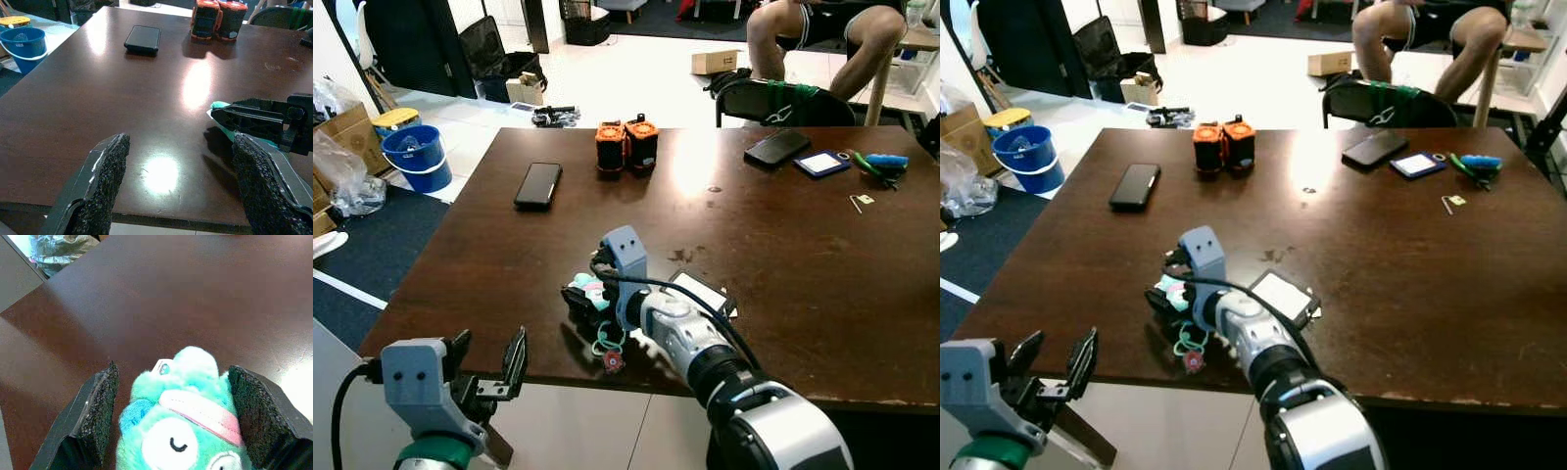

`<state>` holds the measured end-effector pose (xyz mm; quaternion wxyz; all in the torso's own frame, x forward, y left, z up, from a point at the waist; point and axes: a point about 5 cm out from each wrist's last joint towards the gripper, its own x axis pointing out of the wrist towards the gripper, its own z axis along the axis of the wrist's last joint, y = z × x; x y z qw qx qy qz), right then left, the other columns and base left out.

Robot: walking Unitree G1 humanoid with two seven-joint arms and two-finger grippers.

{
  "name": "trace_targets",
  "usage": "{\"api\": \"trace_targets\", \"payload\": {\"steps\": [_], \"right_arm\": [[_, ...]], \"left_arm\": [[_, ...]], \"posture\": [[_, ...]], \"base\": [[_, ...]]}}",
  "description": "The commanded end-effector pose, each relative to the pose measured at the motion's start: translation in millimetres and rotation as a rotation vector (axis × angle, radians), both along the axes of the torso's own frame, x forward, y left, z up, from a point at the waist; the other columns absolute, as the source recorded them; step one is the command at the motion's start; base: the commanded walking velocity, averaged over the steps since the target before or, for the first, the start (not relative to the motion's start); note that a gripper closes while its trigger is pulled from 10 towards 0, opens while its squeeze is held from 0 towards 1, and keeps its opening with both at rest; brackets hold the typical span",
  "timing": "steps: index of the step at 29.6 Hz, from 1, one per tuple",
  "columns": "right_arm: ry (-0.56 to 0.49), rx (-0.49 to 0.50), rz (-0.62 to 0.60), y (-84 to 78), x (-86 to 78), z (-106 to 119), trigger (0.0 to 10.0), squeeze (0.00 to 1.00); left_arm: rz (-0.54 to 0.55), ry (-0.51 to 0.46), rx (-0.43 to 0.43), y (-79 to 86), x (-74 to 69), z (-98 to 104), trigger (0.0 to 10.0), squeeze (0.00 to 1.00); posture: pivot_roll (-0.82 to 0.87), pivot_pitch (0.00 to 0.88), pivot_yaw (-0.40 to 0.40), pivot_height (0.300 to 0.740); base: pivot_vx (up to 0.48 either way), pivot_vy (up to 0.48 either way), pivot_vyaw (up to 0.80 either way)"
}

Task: Hang keys on a hook

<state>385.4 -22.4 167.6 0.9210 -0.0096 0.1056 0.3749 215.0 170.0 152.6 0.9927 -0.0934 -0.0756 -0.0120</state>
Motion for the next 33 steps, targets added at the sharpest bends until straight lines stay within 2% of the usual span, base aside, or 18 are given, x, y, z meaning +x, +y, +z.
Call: {"api": "trace_targets", "payload": {"steps": [1, 2, 7, 16, 17, 18, 19, 20, 26, 33], "right_arm": [[0.055, -0.031, 0.018, 7.3, -5.0, -9.9, 10.0, 0.56], [0.062, -0.042, 0.018, 6.8, -5.4, -11.9, 10.0, 0.00], [0.114, -0.130, 0.038, 4.2, -13.1, -32.8, 10.0, 0.00], [0.138, -0.133, 0.092, 9.6, -20.1, -41.7, 10.0, 0.00], [0.136, -0.133, 0.100, 10.5, -20.8, -42.0, 5.0, 0.00], [0.135, -0.131, 0.104, 11.3, -21.2, -42.0, 4.5, 0.00], [0.135, -0.131, 0.104, 11.3, -21.2, -42.0, 4.5, 0.00], [0.126, -0.126, 0.110, 12.5, -21.3, -40.8, 0.0, 0.00], [0.065, -0.074, 0.109, 13.5, -16.3, -26.4, 0.0, 0.00], [0.042, -0.029, 0.111, 10.5, -13.9, -19.1, 0.0, 0.00]], "left_arm": [[0.006, 0.020, 0.000, 3.0, -2.9, -2.6, 10.0, 0.00], [0.004, 0.021, 0.000, 2.7, -2.2, -2.7, 10.0, 0.00], [-0.003, 0.025, -0.002, 1.7, -1.1, -3.3, 10.0, 0.00], [-0.013, 0.032, -0.001, 0.2, -0.9, -3.9, 10.0, 0.00], [-0.014, 0.032, 0.000, 0.0, -0.9, -3.9, 10.0, 0.00], [-0.016, 0.032, 0.001, 0.1, -0.5, -3.9, 10.0, 0.00], [-0.016, 0.032, 0.001, 0.1, -0.5, -3.9, 10.0, 0.00], [-0.017, 0.032, 0.002, -0.1, -0.1, -3.7, 10.0, 0.00], [-0.022, 0.027, 0.012, 0.6, 2.1, -4.0, 10.0, 0.00], [-0.022, 0.021, 0.015, 1.2, 3.0, -2.9, 10.0, 0.00]], "posture": [[-0.08, 0.176, 0.142, 0.740], [-0.08, 0.175, 0.143, 0.740], [-0.09, 0.171, 0.142, 0.740], [-0.09, 0.171, 0.143, 0.740], [-0.09, 0.171, 0.143, 0.740], [-0.09, 0.168, 0.144, 0.740], [-0.09, 0.168, 0.144, 0.740], [-0.09, 0.168, 0.144, 0.740], [-0.10, 0.150, 0.146, 0.740], [-0.10, 0.136, 0.147, 0.740]], "base": [[0.000, 0.000, 0.00], [0.000, 0.000, 0.00], [0.000, 0.000, 0.00], [0.000, 0.000, 0.00], [0.000, 0.000, 0.00], [0.000, 0.000, 0.00], [0.000, 0.000, 0.00], [0.000, 0.000, 0.00], [0.000, 0.000, 0.00], [0.000, 0.000, 0.00]]}}
